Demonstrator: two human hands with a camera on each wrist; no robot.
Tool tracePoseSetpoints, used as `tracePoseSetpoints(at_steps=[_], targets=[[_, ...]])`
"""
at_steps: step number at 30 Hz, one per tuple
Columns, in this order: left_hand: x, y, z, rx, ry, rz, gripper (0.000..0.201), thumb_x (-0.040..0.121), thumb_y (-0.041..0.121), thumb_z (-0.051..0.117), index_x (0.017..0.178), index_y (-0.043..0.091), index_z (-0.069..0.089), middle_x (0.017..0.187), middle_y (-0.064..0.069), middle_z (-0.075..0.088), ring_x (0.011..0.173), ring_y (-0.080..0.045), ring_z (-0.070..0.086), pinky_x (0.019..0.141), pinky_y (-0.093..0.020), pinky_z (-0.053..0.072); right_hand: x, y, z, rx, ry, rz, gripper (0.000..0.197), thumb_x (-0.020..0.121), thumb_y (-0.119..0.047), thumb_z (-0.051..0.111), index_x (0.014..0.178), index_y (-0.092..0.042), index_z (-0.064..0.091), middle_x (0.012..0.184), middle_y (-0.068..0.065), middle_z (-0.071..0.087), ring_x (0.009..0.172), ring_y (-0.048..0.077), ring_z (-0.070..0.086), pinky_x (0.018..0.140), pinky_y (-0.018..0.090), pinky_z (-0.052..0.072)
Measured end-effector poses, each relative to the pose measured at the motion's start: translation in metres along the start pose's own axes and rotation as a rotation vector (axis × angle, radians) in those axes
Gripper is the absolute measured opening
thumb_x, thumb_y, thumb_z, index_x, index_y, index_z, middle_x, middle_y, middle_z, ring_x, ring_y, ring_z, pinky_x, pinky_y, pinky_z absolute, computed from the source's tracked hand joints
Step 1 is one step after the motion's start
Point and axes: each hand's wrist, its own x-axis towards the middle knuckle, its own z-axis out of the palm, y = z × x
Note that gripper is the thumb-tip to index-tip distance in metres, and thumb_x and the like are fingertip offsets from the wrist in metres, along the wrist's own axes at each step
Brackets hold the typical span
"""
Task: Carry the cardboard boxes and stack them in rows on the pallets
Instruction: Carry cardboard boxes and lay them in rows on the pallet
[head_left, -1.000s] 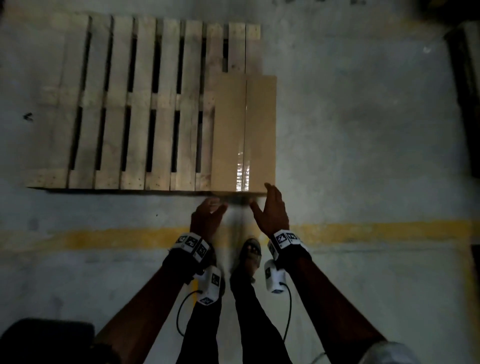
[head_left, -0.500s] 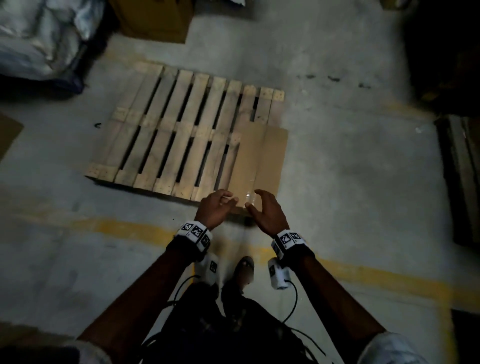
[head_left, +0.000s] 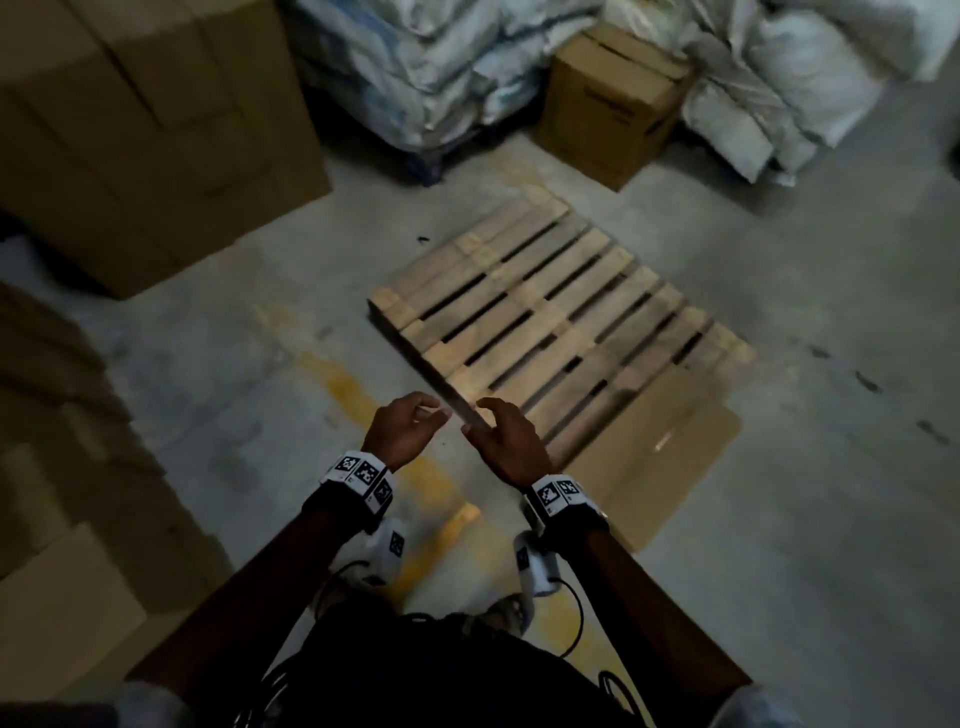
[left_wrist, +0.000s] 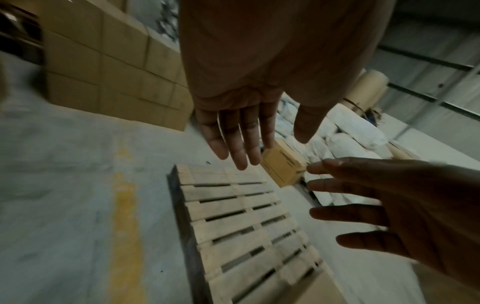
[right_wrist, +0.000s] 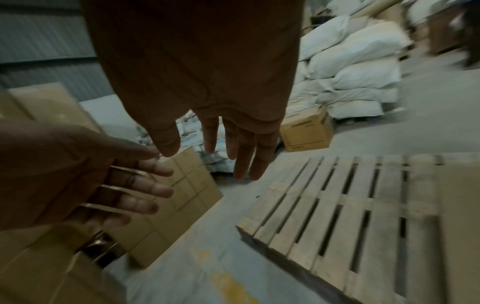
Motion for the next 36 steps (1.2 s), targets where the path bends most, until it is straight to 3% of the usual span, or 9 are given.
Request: tracePoseSetpoints(at_steps=[4,8,11,15,19,24,27,30,36], targets=[[-0.008,-0.061,-0.085,-0.036,0.112,-0.098,0.025,0.093,0.049,0.069,0.105,0.026,0.069,0.098,0.003,0.070,0.096,-0.016,0.065,0.087,-0.028,0.048,0.036,-0.071,0.052,-0.088,-0.078,-0.131,0.063,0.097,-0.062,0.054,0.144,-0.020,0.051,0.145,0.006,0.053,0.125,0.028,0.058,0.103,0.046,0.049],[-0.022,-0.132,-0.183,-0.101,0.259,-0.183,0.024,0.093,0.047,0.071,0.103,0.025,0.071,0.101,-0.001,0.074,0.095,-0.017,0.066,0.089,-0.028,0.049,0.073,-0.160,0.121,-0.132,-0.196,-0.213,0.053,0.100,-0.049,0.060,0.143,-0.018,0.053,0.146,0.006,0.053,0.122,0.028,0.061,0.100,0.040,0.049],[-0.034,-0.185,-0.248,-0.177,0.373,-0.254,0.024,0.093,0.045,0.072,0.102,0.023,0.072,0.101,0.001,0.074,0.095,-0.016,0.067,0.085,-0.025,0.047,0.096,-0.221,0.178,-0.183,-0.305,-0.310,0.052,0.099,-0.050,0.062,0.141,-0.020,0.054,0.144,0.007,0.053,0.119,0.031,0.062,0.099,0.046,0.051],[-0.061,-0.255,-0.317,-0.274,0.501,-0.401,0.027,0.093,0.047,0.070,0.104,0.023,0.073,0.104,0.001,0.074,0.102,-0.019,0.068,0.093,-0.034,0.054,0.115,-0.299,0.253,-0.270,-0.463,-0.445,0.052,0.100,-0.047,0.062,0.143,-0.020,0.053,0.148,0.006,0.049,0.123,0.029,0.060,0.098,0.042,0.050],[-0.086,-0.303,-0.359,-0.304,0.584,-0.487,0.031,0.096,0.045,0.068,0.111,0.018,0.072,0.107,0.001,0.073,0.104,-0.020,0.067,0.084,-0.027,0.049,0.125,-0.362,0.308,-0.320,-0.583,-0.569,0.051,0.100,-0.046,0.061,0.143,-0.020,0.053,0.148,0.006,0.047,0.125,0.027,0.058,0.101,0.039,0.048],[-0.115,-0.357,-0.395,-0.291,0.679,-0.603,0.041,0.096,0.050,0.063,0.116,0.017,0.073,0.121,-0.006,0.072,0.116,-0.028,0.065,0.099,-0.034,0.048,0.147,-0.426,0.375,-0.401,-0.744,-0.678,0.052,0.102,-0.047,0.058,0.145,-0.021,0.050,0.152,0.005,0.043,0.127,0.029,0.056,0.102,0.041,0.048],[-0.124,-0.378,-0.417,-0.350,0.748,-0.670,0.044,0.098,0.047,0.057,0.120,0.011,0.072,0.123,-0.009,0.070,0.118,-0.029,0.064,0.098,-0.031,0.048,0.166,-0.465,0.415,-0.416,-0.812,-0.725,0.051,0.101,-0.044,0.060,0.145,-0.020,0.050,0.152,0.005,0.043,0.128,0.027,0.055,0.103,0.038,0.047],[-0.127,-0.399,-0.443,-0.383,0.812,-0.742,0.047,0.099,0.047,0.057,0.118,0.007,0.072,0.127,-0.009,0.067,0.121,-0.028,0.060,0.104,-0.039,0.046,0.191,-0.507,0.463,-0.420,-0.877,-0.780,0.050,0.099,-0.038,0.065,0.143,-0.019,0.053,0.148,0.005,0.047,0.126,0.027,0.056,0.104,0.039,0.047],[-0.118,-0.454,-0.490,-0.588,1.034,-0.918,0.041,0.096,0.052,0.064,0.122,0.020,0.069,0.128,-0.003,0.068,0.121,-0.026,0.061,0.103,-0.034,0.047,0.238,-0.588,0.559,-0.524,-1.068,-0.951,0.057,0.099,-0.029,0.064,0.151,-0.016,0.045,0.155,0.009,0.041,0.138,0.029,0.047,0.113,0.038,0.039]])
